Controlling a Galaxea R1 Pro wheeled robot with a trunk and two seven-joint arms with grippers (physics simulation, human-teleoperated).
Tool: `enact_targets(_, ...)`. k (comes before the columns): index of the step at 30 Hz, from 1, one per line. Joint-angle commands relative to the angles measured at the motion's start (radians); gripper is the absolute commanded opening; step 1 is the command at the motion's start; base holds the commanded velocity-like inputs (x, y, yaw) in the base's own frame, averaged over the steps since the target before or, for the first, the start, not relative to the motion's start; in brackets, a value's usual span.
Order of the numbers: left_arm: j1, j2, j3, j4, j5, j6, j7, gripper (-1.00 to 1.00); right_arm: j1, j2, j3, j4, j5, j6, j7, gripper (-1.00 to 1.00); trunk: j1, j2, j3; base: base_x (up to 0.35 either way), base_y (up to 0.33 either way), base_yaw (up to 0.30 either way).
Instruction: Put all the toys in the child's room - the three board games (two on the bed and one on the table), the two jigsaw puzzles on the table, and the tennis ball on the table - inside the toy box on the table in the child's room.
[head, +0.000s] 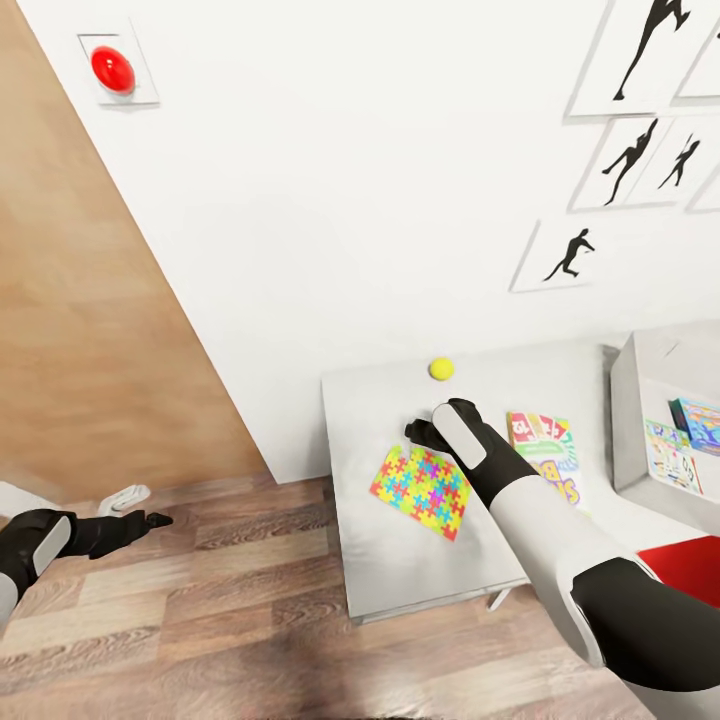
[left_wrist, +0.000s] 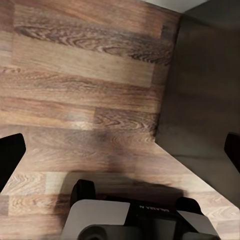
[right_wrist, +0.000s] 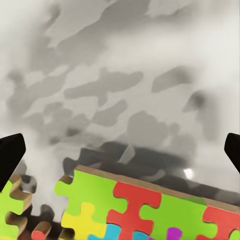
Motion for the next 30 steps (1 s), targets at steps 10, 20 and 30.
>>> enact_targets(10, 0.0, -0.001, 0.005, 0.0, 0.0, 0.007, -0.002, 1.0, -0.001, -0.001, 0.005, -0.001, -0.009, 0.001, -0.01, 1.0, 0.0, -0.002, -0.014, -0.069, 0.0, 0.0)
enact_targets(20, -0.001, -0.002, 0.005, 0.0, 0.0, 0.001, -0.002, 1.0, -0.001, -0.001, 0.005, -0.001, -0.009, 0.001, -0.01, 1.0, 0.0, -0.002, -0.016, -0.021, 0.0, 0.0)
enact_targets(30, -0.001, -0.003, 0.005, 0.0, -0.001, -0.011, -0.002, 1.0, -0.001, -0.002, 0.004, -0.001, -0.009, 0.001, -0.01, 1.0, 0.0, -0.002, -0.016, -0.001, 0.0, 0.0)
